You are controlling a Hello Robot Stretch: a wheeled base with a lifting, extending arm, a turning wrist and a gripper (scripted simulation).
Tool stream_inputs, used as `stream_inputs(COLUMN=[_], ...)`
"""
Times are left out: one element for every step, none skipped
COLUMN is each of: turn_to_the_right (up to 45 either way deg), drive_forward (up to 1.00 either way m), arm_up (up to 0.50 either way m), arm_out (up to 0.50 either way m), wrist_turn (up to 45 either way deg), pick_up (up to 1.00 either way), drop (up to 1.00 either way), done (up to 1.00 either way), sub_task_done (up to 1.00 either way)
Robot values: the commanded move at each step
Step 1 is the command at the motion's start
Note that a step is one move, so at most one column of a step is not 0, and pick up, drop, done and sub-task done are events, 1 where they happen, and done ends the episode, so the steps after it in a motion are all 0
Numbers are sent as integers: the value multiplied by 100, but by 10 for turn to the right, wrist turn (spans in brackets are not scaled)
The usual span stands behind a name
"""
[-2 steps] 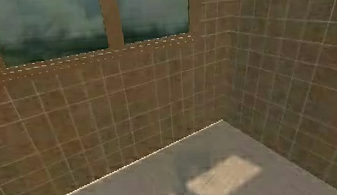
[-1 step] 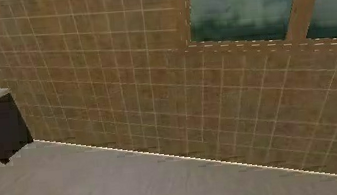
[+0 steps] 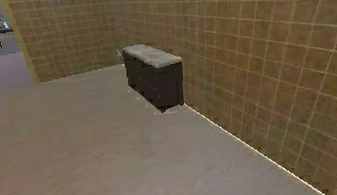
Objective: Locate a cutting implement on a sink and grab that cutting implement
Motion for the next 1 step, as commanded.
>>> stream_inputs(turn_to_the_right=[-390], drive_forward=[0], arm_up=[0], arm_out=[0], wrist_turn=[0], pick_up=[0], drop=[0], done=[0], sub_task_done=[0])
